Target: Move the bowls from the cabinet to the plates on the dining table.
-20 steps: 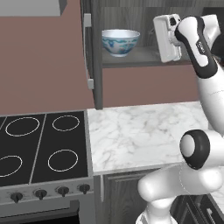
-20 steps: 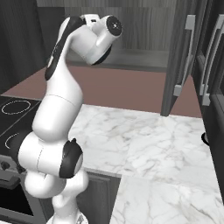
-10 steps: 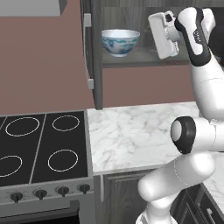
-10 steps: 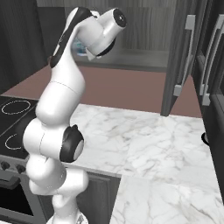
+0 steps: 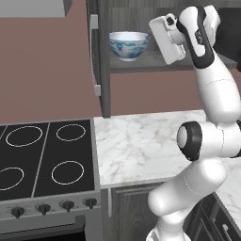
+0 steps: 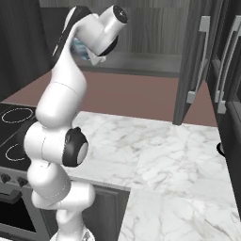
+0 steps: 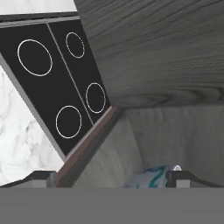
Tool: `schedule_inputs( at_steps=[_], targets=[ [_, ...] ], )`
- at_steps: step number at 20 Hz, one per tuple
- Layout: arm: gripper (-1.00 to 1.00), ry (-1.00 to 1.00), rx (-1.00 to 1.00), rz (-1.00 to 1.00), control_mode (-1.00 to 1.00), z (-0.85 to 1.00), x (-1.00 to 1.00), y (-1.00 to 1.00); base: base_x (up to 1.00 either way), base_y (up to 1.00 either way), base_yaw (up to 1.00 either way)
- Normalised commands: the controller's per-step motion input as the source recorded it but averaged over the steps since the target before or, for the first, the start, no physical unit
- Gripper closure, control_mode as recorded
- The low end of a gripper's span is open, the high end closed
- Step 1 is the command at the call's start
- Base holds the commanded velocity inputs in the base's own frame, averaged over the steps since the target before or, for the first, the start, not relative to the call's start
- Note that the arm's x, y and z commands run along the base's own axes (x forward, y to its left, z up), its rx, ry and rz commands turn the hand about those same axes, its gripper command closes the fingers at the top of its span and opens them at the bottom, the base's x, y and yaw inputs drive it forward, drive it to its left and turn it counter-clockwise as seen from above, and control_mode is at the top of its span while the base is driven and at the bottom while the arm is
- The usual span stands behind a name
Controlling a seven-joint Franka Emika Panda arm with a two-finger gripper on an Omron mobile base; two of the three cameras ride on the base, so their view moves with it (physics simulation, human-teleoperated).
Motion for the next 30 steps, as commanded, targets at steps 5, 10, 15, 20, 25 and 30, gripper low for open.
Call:
schedule_inputs(
  at_steps=[5, 10, 15, 20, 25, 30],
  targets=[
    [-1.0, 0.0, -0.14, 0.0, -1.0, -0.23, 0.0, 0.22, 0.0, 0.0, 0.0],
    [-1.0, -0.01, -0.07, -0.01, -1.0, 0.0, 0.0, 0.06, 0.0, 0.0, 0.0],
    [-1.0, -0.02, -0.01, -0.02, -1.0, 0.01, 0.0, 0.0, 0.0, 0.0, 0.0],
    [-1.0, -0.02, 0.0, -0.05, -1.0, 0.0, 0.02, 0.0, 0.0, 0.0, 0.0],
    [-1.0, -0.02, 0.0, -0.14, -1.0, 0.0, 0.36, 0.0, 0.0, 0.0, 0.0],
    [-1.0, -0.01, 0.0, -0.17, -1.0, 0.0, 0.51, 0.0, 0.0, 0.0, 0.0]
  ],
)
